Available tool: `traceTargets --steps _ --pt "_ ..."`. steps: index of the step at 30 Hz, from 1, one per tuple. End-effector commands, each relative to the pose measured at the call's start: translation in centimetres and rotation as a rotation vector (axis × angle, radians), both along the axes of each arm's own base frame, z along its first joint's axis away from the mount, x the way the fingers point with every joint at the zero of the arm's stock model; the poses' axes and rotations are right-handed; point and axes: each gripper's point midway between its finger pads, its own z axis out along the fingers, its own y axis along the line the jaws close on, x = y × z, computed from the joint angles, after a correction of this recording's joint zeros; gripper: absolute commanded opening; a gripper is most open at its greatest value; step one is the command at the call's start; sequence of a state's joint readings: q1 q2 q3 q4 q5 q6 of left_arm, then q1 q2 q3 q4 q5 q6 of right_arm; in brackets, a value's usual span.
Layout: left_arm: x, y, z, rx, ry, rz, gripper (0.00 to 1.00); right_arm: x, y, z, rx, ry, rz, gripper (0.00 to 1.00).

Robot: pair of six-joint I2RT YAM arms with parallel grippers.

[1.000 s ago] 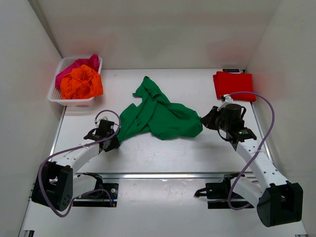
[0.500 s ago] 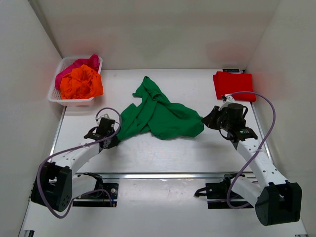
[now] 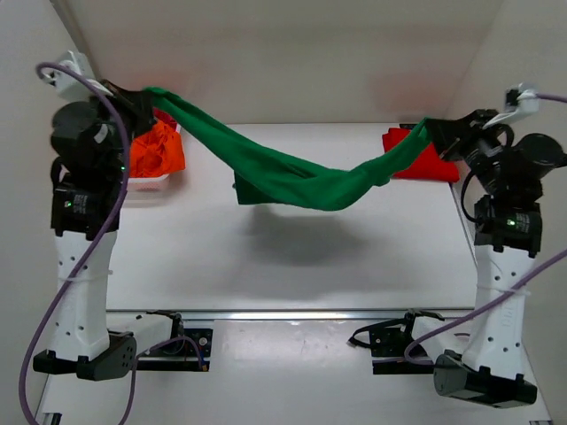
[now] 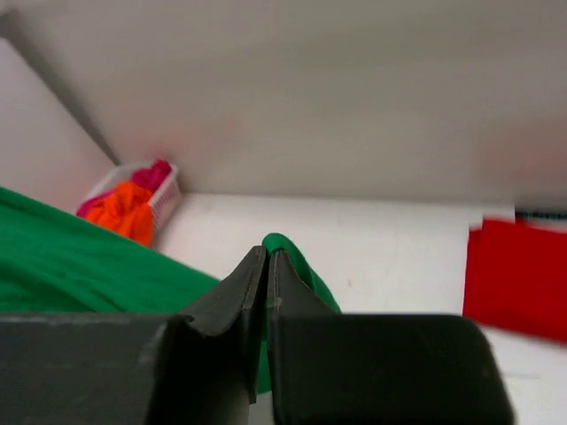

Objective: Fold and stack the t-shirts
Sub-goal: Flatten out the tshirt

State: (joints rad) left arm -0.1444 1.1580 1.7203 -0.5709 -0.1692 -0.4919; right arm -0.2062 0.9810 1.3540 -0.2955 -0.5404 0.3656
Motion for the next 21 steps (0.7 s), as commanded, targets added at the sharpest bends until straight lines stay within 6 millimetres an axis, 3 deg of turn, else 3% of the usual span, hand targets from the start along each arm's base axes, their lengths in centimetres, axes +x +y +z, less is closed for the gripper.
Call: traceTargets --steps 1,2,5,7,12,18,19,21 --pt "-1.8 0.9 3.9 0.016 -0.054 0.032 0.0 -3.9 2.0 7.1 -0.048 -0.18 0.075 0.0" --pt "-2.5 1.0 5.9 0.008 -0.095 0.034 0.0 -4.7 2.2 8.9 -0.06 -0.216 0.067 0.0" --pt "-3.0 1.1 7.6 0.018 -0.097 0.04 0.0 -6.4 1.8 13.1 -0.083 -0.301 0.016 0.0" --pt "-3.1 1.7 7.3 0.029 -0.075 0.067 0.0 -7.6 1.2 15.8 -0.108 -0.358 -0.044 0.0" --pt "-2.2 3.8 3.8 0.055 -0.004 0.168 0.0 -8.3 -3.6 17.9 -0.146 -0.371 -0.346 0.0" --pt "-1.0 4.2 0.0 0.062 0.072 0.184 0.0 -8.9 -5.7 16.4 -0.125 -0.334 -0.471 0.0" --pt "-0.7 3.7 -1.0 0.064 0.101 0.16 0.0 -8.4 -5.5 15.6 -0.127 -0.312 -0.456 0.0" --pt "0.3 3.0 -5.1 0.064 0.219 0.115 0.0 -5.9 -4.5 12.1 -0.107 -0.228 -0.385 0.0"
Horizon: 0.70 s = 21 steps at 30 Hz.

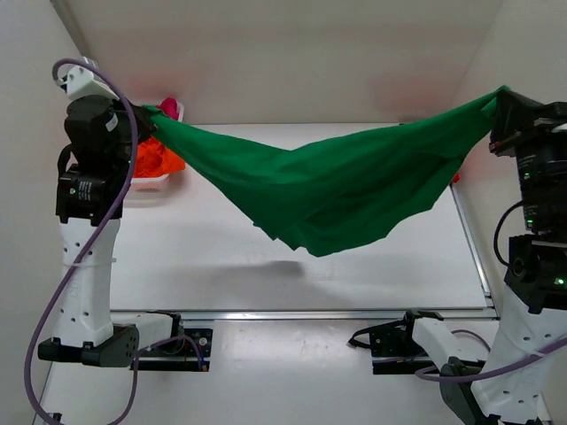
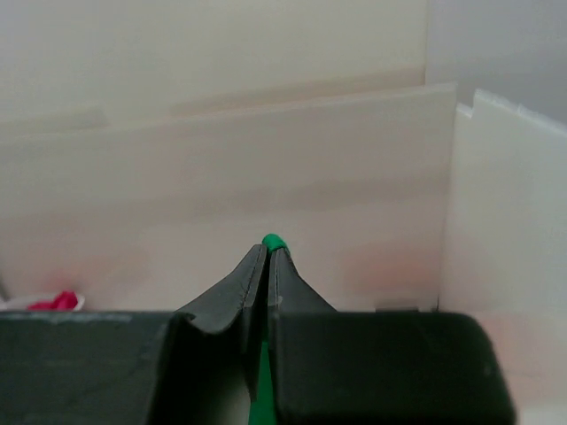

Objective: Fold and stack the t-shirts
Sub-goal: Flatten out the tshirt

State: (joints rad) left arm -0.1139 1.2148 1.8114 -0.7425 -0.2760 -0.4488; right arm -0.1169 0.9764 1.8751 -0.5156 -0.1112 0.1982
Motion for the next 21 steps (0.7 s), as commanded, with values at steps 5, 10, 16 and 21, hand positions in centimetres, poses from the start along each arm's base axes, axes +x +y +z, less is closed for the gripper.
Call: traceTargets --steps 5,10,16,21 --pt "2.9 -5.3 -18.6 -0.091 0.515 -0.283 0.0 7.3 3.6 -11.0 0.092 0.278 0.293 0.0" --pt "5.2 -5.9 -24.4 -0.118 0.588 -0.287 0.0 10.6 3.8 -15.5 0.129 0.383 0.305 0.0" --pt "12.9 -5.3 -27.7 -0.074 0.715 -0.251 0.0 14.2 3.5 -24.3 0.117 0.561 0.256 0.0" --pt "12.4 -5.3 -21.2 -0.088 0.502 -0.274 0.0 12.0 2.8 -22.0 0.094 0.429 0.23 0.0"
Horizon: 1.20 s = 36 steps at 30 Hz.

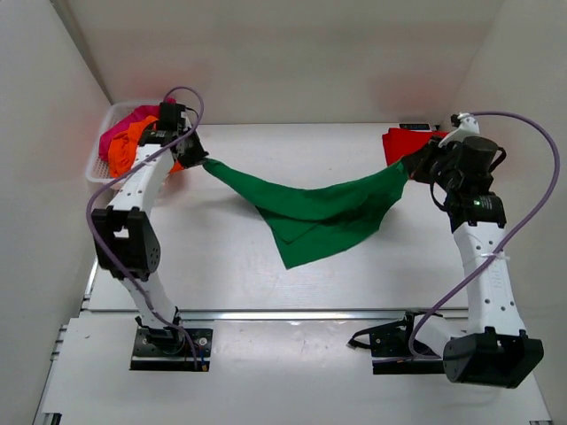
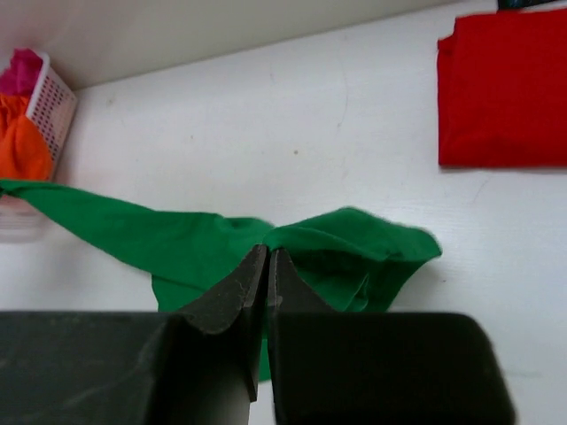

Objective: Fold and stack the t-shirts
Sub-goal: Flatten out the tshirt

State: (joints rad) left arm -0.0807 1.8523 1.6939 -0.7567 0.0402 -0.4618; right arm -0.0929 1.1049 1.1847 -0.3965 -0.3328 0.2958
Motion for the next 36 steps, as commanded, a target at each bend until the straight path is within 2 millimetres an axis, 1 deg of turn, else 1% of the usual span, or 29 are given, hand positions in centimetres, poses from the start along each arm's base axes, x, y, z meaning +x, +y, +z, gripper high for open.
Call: traceTargets --steps 1,2,3,5,6,7,8,9,10,11,12,13,15,18,19,20,21,23,24,26,27,28,29,30,31,33,34,35,36 --pt "-2.2 0.4 11.6 -0.07 -0.308 0.003 0.0 -2.2 -0.9 9.1 -0.043 -0.305 -0.028 0.0" --pt "-3.5 0.5 13.6 -0.091 -0.341 0.002 0.0 -3.1 -1.1 11.0 -0.049 -0.337 -0.032 0.0" --pt "-4.7 0.3 14.1 -0.1 -0.327 -0.011 0.0 -3.9 -1.4 13.0 -0.05 -0.376 -0.042 0.0" --pt "-7.3 0.3 17.2 -0.094 -0.369 -0.022 0.0 -5.8 -1.4 15.7 -0.056 -0.43 -0.051 0.0" --pt "-8.1 0.3 17.6 -0.093 -0.374 -0.026 0.0 -6.8 -1.1 17.3 -0.055 -0.459 -0.045 0.0" --pt "-9.3 0.7 19.0 -0.096 -0.418 -0.01 0.0 -8.0 -1.0 19.4 -0.073 -0.508 -0.047 0.0" --pt "-10.9 1.1 20.5 -0.105 -0.465 0.01 0.0 -9.0 -1.0 20.2 -0.082 -0.526 -0.066 0.0" --pt "-11.3 2.0 21.5 -0.105 -0.506 0.035 0.0 -10.0 -0.8 21.9 -0.097 -0.563 -0.064 0.0" --pt "-12.6 2.4 23.5 -0.106 -0.566 0.052 0.0 -10.5 -0.9 22.3 -0.101 -0.565 -0.078 0.0" --pt "-13.3 3.0 25.2 -0.093 -0.612 0.079 0.0 -11.6 -1.1 23.9 -0.117 -0.602 -0.107 0.0" --pt "-13.9 5.0 27.0 -0.053 -0.652 0.152 0.0 -13.0 -1.7 25.7 -0.138 -0.645 -0.158 0.0" --pt "-14.6 4.8 27.5 -0.044 -0.654 0.152 0.0 -13.9 -1.8 26.5 -0.161 -0.665 -0.173 0.0" --pt "-15.7 6.9 29.5 0.014 -0.721 0.258 0.0 -15.0 -3.8 27.8 -0.176 -0.694 -0.299 0.0" --pt "-17.3 8.6 30.2 0.032 -0.784 0.363 0.0 -16.7 -5.7 28.1 -0.179 -0.714 -0.417 0.0" --pt "-17.1 8.4 29.7 0.027 -0.796 0.379 0.0 -16.0 -6.0 27.5 -0.179 -0.695 -0.441 0.0" --pt "-17.9 8.5 30.3 0.016 -0.838 0.395 0.0 -17.1 -6.2 27.7 -0.164 -0.718 -0.451 0.0" --pt "-18.7 9.1 29.8 0.023 -0.846 0.429 0.0 -17.7 -6.4 27.1 -0.137 -0.722 -0.469 0.01" --pt "-18.0 9.0 28.5 0.049 -0.792 0.409 0.0 -16.8 -5.4 26.0 -0.13 -0.69 -0.424 0.0" --pt "-16.8 8.8 26.8 0.06 -0.73 0.387 0.0 -16.4 -5.5 25.7 -0.139 -0.667 -0.436 0.0" --pt "-13.7 7.2 23.1 0.033 -0.603 0.294 0.0 -14.0 -4.0 24.0 -0.174 -0.6 -0.401 0.0" --pt "-12.9 6.8 22.2 0.026 -0.583 0.272 0.0 -13.2 -3.3 23.2 -0.188 -0.579 -0.384 0.0" --pt "-11.6 5.9 19.4 0.009 -0.519 0.234 0.0 -11.9 -2.4 22.1 -0.207 -0.553 -0.367 0.0" --pt "-10.5 5.3 16.9 -0.009 -0.481 0.21 0.0 -9.8 -1.5 19.9 -0.241 -0.504 -0.343 0.0" --pt "-9.6 4.6 16.4 -0.03 -0.5 0.191 0.0 -8.7 -1.2 18.4 -0.255 -0.476 -0.325 0.0" --pt "-9.0 4.2 13.4 -0.046 -0.447 0.184 0.0 -6.9 -0.9 16.8 -0.239 -0.442 -0.277 0.0" --pt "-6.9 3.6 9.0 -0.049 -0.383 0.182 0.0 -3.3 -2.4 11.1 -0.107 -0.331 -0.141 0.0" --pt "-6.4 3.4 8.1 -0.037 -0.362 0.176 0.09 -2.2 -3.2 7.7 -0.033 -0.277 -0.139 0.0" --pt "-5.3 3.6 6.2 -0.015 -0.309 0.177 0.19 -1.3 -3.1 6.0 -0.039 -0.251 -0.142 0.0" --pt "-4.1 3.5 4.6 0.013 -0.254 0.164 0.38 -0.1 -3.7 2.9 -0.132 -0.187 -0.193 0.0"
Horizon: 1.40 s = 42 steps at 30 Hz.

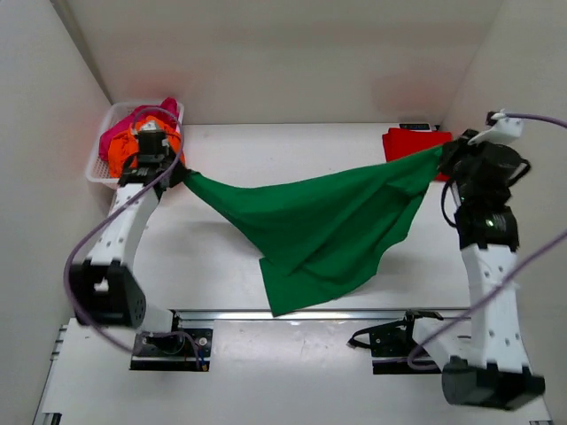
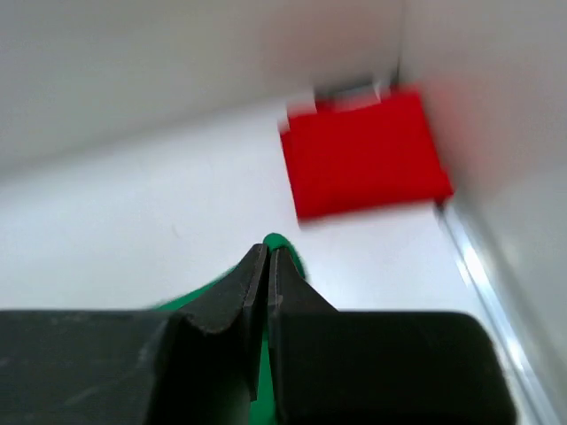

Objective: Fold and stack the t-shirts
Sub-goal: Flatten out the tshirt

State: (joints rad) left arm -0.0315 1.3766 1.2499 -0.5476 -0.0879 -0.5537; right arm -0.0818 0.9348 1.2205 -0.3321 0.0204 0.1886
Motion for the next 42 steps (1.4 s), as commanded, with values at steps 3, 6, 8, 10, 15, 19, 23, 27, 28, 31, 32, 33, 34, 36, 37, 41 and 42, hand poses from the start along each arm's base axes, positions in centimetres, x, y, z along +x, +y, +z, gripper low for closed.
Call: traceTargets --steps 3,6,8,10,15,19,23,27,28,31,32,33,34,36,37,41,42 --pt "5.5 -0.8 -1.7 0.034 0.051 -0.054 0.53 4.3 2.0 -8.9 -0.009 0.167 0.087 0.0" --pt "6.3 -2.3 0.3 0.038 0.004 -0.109 0.53 5.6 1.0 -12.3 0.047 0.234 0.103 0.0" --pt "5.2 -5.3 0.8 0.004 -0.004 -0.205 0.4 5.7 -0.1 -14.2 0.056 0.271 0.082 0.0" --pt "2.4 -9.4 1.0 -0.037 0.014 -0.339 0.28 5.8 0.2 -16.3 0.052 0.32 0.088 0.0" --pt "-8.0 -22.3 -4.3 -0.197 0.177 -0.609 0.28 5.4 1.2 -19.4 0.061 0.371 0.109 0.0" --pt "-14.4 -26.6 -10.0 -0.233 0.34 -0.688 0.3 5.0 2.2 -20.1 0.089 0.391 0.135 0.0" --pt "-16.4 -27.0 -12.5 -0.216 0.387 -0.693 0.37 4.2 3.4 -19.5 0.09 0.364 0.162 0.0" --pt "-18.1 -27.6 -13.9 -0.214 0.422 -0.698 0.42 3.5 3.7 -20.9 0.118 0.384 0.171 0.0" --pt "-18.1 -27.8 -14.1 -0.217 0.426 -0.69 0.42 3.4 3.7 -20.5 0.115 0.371 0.175 0.0" --pt "-19.0 -28.5 -15.4 -0.206 0.456 -0.702 0.43 3.2 4.0 -21.3 0.136 0.381 0.185 0.0" --pt "-19.1 -28.6 -15.9 -0.196 0.47 -0.696 0.43 3.1 4.0 -21.1 0.132 0.374 0.187 0.0" --pt "-19.0 -28.8 -15.9 -0.201 0.466 -0.699 0.44 3.1 4.2 -21.4 0.134 0.381 0.194 0.0" --pt "-19.3 -29.1 -16.1 -0.203 0.476 -0.703 0.44 3.0 4.2 -21.4 0.133 0.378 0.193 0.0" --pt "-19.7 -29.4 -16.7 -0.2 0.489 -0.713 0.45 2.9 4.0 -21.5 0.139 0.379 0.191 0.0" --pt "-19.8 -29.3 -17.0 -0.189 0.499 -0.7 0.44 2.9 3.9 -21.5 0.135 0.375 0.192 0.0" --pt "-19.5 -28.7 -17.7 -0.157 0.521 -0.669 0.44 2.8 3.6 -21.6 0.143 0.371 0.192 0.0" --pt "-19.3 -28.7 -17.8 -0.154 0.512 -0.665 0.44 2.8 3.6 -21.7 0.143 0.373 0.194 0.0"
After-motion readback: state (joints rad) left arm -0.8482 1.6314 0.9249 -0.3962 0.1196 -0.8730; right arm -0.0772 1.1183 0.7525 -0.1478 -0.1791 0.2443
